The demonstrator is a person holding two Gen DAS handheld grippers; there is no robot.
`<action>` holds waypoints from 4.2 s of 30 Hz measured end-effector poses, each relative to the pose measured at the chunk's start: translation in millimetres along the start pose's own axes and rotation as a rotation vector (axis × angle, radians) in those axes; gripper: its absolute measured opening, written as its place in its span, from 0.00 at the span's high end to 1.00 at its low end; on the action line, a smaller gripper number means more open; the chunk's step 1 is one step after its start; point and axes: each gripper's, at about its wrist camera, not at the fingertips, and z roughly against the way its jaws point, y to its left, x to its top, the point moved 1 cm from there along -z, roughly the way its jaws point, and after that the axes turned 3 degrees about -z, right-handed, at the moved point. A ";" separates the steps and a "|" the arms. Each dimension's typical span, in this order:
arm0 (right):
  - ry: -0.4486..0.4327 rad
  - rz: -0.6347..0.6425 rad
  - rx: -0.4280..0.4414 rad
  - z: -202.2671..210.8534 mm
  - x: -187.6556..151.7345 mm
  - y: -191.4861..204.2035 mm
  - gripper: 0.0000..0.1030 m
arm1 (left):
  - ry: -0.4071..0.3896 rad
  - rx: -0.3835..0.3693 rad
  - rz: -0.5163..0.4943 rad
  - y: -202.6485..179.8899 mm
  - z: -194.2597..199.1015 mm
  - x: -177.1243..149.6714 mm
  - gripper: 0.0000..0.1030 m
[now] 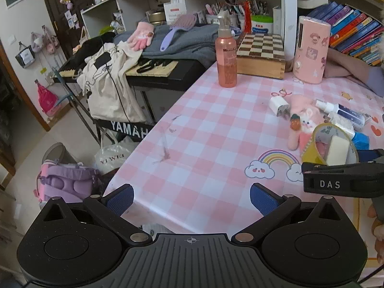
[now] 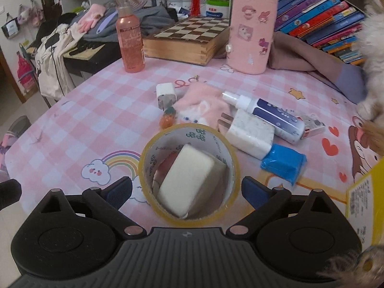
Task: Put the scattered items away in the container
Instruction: 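Reach the right tool to the tape roll and grasp it, then lift the tape roll with the right tool while the left tool grasps the white soap bar, then carry the tape roll and soap bar toward the yellow box with both tools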
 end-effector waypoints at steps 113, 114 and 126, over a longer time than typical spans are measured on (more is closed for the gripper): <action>-0.172 -0.352 -0.259 299.9 -198.4 58.5 0.22 | -0.203 -0.714 -0.355 6.3 159.4 -114.9 0.69; -0.170 -0.362 -0.267 302.2 -201.7 56.8 0.22 | -0.202 -0.725 -0.367 2.3 160.8 -116.2 0.69; -0.159 -0.448 -0.351 321.5 -227.1 31.8 0.22 | -0.193 -0.807 -0.462 -36.7 172.8 -124.0 0.69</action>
